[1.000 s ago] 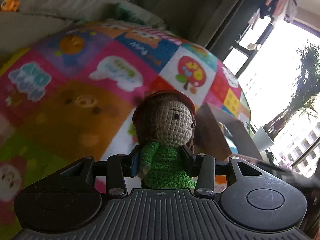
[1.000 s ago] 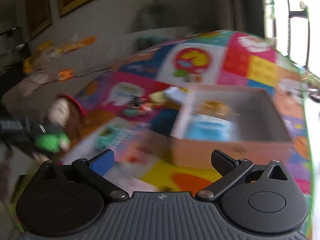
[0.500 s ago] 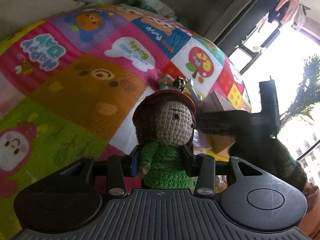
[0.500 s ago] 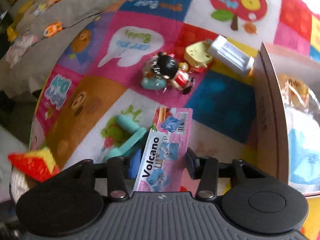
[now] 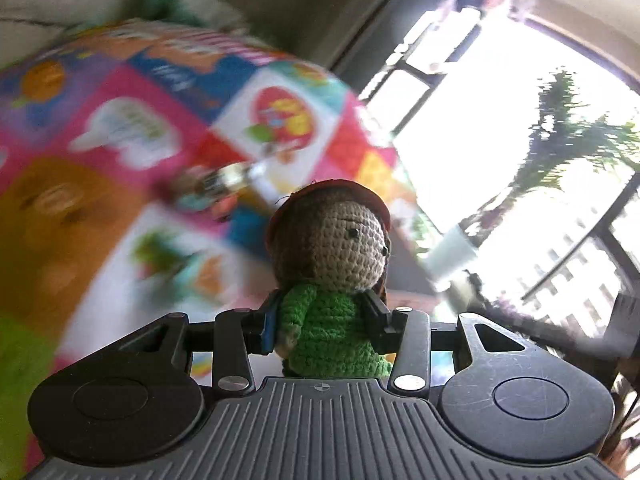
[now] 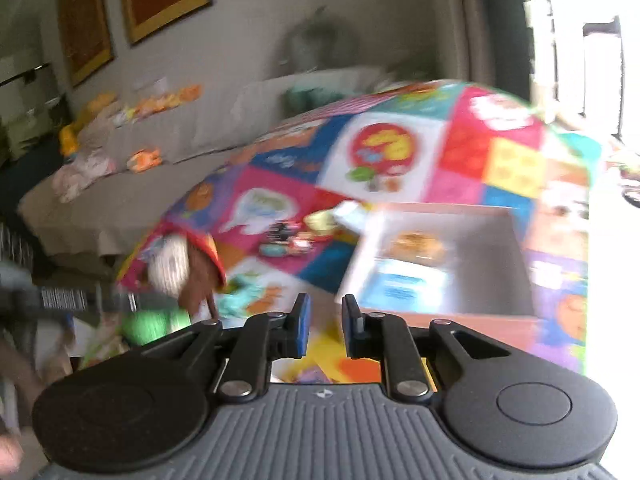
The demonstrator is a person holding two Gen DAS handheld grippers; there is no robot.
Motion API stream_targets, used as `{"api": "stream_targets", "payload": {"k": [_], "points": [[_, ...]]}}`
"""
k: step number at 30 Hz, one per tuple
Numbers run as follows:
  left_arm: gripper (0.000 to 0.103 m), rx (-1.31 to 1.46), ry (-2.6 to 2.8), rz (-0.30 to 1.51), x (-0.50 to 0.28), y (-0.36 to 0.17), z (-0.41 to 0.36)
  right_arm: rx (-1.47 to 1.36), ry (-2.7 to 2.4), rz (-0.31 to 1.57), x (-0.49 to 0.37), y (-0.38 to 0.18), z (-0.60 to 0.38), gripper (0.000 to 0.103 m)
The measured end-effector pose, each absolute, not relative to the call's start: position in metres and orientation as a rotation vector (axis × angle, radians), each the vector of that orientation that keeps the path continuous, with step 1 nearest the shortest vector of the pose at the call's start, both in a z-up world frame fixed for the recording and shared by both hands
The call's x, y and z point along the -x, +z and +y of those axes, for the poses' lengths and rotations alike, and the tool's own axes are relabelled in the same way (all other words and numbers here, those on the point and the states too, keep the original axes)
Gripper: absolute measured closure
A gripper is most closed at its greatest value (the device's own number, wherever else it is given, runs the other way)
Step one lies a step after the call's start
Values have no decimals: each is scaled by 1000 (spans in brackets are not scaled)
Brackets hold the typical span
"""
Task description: Organize objects
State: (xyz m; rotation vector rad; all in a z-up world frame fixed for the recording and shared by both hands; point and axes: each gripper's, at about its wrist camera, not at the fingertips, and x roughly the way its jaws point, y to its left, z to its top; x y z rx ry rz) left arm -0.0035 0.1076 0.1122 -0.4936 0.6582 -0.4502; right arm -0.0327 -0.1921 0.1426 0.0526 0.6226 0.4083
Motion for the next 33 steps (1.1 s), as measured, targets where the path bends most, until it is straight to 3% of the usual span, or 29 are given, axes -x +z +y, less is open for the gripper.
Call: {"api": "stream_targets", "payload": {"k": [4,6,7,13,16,21,27,33], "points": [[57,449,-461,611,-19,130,70,-55,358,650,50,116,-228,83],[57,440,-465,616,-22,129,57,-32,359,677,58,98,-234,60],[57,438,-465,624,-21,126,54,-32,379,696,62,88,-237,41],[57,433,-439,697,-10,103,55,-85,404,853,66,48,-228,28],[57,467,-418,718,-6,93,67,-178,378,939,57,29,-220,27],[57,528,-399,728,0,78,85,-189,354,905,39,26,-197,21],[57,559,-375,752,10,63,103,139,344,826,37,17,-153,26],[57,598,-328,761,13,51,123,281,315,841,50,27,-169,30]]}}
